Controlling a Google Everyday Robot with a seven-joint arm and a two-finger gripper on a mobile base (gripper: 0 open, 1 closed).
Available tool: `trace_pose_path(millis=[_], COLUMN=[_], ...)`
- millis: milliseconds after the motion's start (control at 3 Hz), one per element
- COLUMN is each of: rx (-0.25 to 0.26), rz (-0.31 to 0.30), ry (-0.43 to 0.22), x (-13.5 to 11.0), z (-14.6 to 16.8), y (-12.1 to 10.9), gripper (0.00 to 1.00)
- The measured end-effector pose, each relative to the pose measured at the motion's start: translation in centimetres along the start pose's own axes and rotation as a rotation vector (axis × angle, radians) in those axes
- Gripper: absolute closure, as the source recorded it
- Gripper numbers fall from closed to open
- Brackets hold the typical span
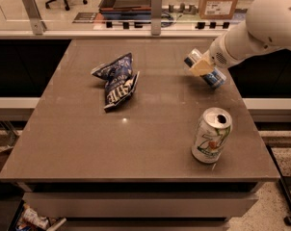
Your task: Knock redbull can over
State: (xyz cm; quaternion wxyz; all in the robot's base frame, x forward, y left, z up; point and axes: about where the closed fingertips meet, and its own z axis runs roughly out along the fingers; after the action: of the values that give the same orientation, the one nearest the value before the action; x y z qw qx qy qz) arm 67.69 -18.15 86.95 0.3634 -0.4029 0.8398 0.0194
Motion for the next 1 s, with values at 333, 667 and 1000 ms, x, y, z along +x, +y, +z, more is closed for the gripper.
trace_pose_path(millis=[333,667,1000], rx=[-0.027,-0.076,-0.123], rz=[-0.016,-0.034,-0.054], ry=[0.042,0.053,0.061], x=[0.5,0.6,0.7], z=[1.3,3.0,4.4], y=[0.8,1.8,2.7], gripper=[1.0,1.0,1.0])
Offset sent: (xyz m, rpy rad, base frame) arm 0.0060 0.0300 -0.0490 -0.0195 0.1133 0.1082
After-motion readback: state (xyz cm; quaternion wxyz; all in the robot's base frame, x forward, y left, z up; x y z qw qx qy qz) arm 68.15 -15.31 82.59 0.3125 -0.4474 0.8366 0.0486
